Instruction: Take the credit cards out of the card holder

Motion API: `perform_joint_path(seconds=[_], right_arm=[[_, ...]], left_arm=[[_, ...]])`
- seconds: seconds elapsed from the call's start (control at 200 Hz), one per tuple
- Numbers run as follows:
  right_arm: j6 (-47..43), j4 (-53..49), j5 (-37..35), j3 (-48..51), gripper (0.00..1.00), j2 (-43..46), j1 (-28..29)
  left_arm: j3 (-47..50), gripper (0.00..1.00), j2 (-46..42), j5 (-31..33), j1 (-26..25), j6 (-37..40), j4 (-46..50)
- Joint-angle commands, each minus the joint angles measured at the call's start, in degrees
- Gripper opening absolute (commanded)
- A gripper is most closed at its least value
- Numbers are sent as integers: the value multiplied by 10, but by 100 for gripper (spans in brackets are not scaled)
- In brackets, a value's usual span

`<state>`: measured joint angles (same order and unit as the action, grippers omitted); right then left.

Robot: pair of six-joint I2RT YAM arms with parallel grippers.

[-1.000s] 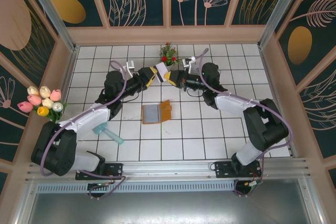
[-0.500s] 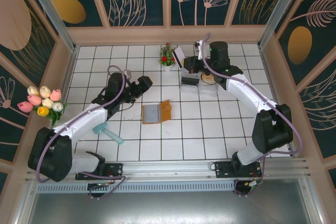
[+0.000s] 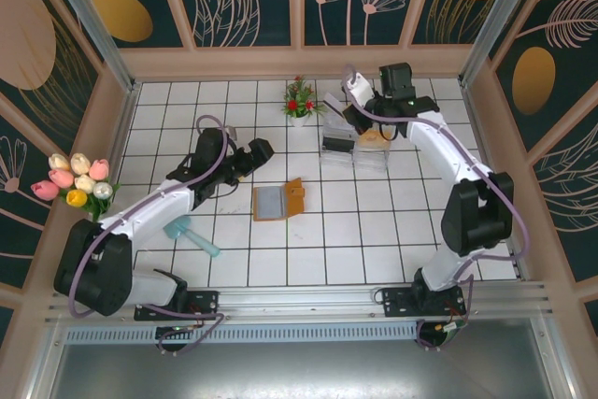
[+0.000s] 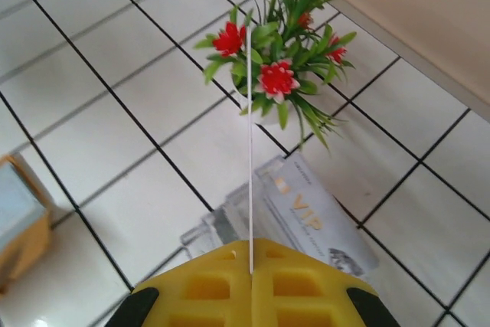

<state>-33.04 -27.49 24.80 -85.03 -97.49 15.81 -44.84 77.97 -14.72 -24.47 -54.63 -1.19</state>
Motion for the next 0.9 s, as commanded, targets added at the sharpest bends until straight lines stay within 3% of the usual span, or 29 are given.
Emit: perform_joint_path(seconds=[0.0, 0.155, 0.36, 0.896], right_arm=[[-102, -100, -14, -77, 0, -55, -19], [-172, -143, -35, -111, 0, -94, -20], [-233, -113, -48, -81, 0, -95, -20], [-316, -188, 22, -177, 0, -179, -43]], left_arm=[[-20, 99, 10, -8, 2, 14, 12], [-26, 99, 18, -9, 2, 16, 19], [-29, 99, 32, -13, 2, 13, 16], [-42, 99, 67, -27, 2, 3, 19]])
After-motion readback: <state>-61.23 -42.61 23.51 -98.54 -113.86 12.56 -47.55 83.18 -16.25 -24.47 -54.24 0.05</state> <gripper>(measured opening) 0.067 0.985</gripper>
